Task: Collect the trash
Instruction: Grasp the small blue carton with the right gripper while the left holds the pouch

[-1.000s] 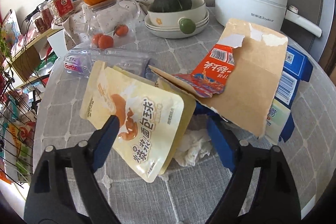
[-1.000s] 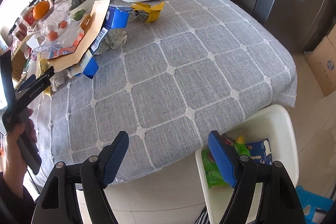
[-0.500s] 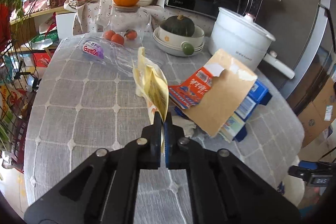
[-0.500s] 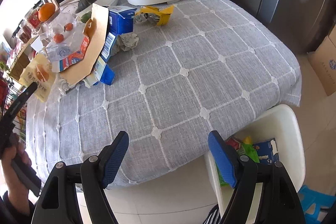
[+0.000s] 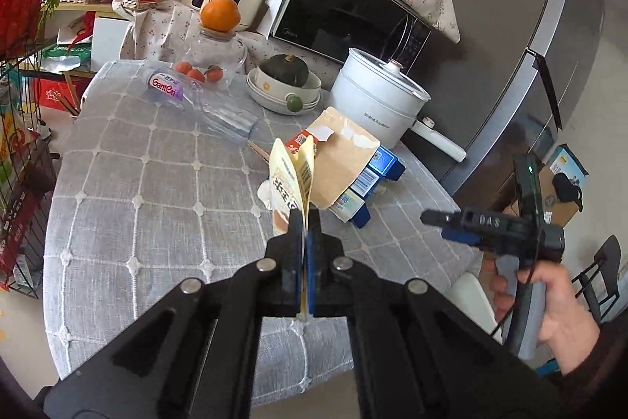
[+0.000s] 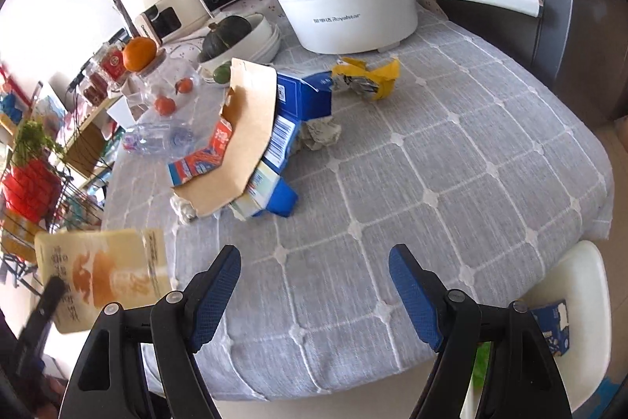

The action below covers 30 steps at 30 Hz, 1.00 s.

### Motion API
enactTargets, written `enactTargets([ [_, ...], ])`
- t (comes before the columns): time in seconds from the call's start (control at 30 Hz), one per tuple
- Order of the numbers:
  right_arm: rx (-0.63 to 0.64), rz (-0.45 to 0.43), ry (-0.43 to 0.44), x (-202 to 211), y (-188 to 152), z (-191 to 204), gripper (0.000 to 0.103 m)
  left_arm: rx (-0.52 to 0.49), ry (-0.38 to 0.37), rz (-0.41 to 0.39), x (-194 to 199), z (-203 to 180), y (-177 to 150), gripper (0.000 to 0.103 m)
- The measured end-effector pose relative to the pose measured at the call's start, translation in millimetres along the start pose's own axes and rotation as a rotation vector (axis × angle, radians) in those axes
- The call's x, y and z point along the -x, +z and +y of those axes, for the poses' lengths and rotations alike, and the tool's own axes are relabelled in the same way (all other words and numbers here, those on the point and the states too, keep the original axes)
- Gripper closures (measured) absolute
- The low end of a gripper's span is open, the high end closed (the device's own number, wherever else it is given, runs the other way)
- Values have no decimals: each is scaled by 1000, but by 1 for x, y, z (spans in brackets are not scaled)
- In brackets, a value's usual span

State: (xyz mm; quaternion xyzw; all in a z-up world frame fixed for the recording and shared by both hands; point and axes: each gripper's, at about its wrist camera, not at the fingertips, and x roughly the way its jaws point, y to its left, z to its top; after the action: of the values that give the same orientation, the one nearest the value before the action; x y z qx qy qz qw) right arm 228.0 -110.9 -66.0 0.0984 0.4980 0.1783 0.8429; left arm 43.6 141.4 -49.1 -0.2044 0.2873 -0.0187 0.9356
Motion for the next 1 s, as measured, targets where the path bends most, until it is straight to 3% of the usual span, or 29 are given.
enactTargets([
  [0.13,-24,-39,41,-29,22,8,32,14,14,15,4,18,-2,101],
  [0.27,-90,-15,77,-78,35,10,56,53,21,22,7,35,-2,101],
  [0.43,-162,-47,135,-109,43,9,65,86,6,34,4,40,1,101],
  [0.5,-186,-45,167,-117,45,8,88,82,0,33,3,37,2,101],
  [0.53,-192,-46,183,-118,46,9,89,82,-4,31,4,35,3,101],
  [0.7,-171,-102,237,-84,49,18,98,69,-20,7,8,23,8,101],
  [1.0,-8,-217,120,25,37,33,100,21,-53,-39,29,-16,4,101],
])
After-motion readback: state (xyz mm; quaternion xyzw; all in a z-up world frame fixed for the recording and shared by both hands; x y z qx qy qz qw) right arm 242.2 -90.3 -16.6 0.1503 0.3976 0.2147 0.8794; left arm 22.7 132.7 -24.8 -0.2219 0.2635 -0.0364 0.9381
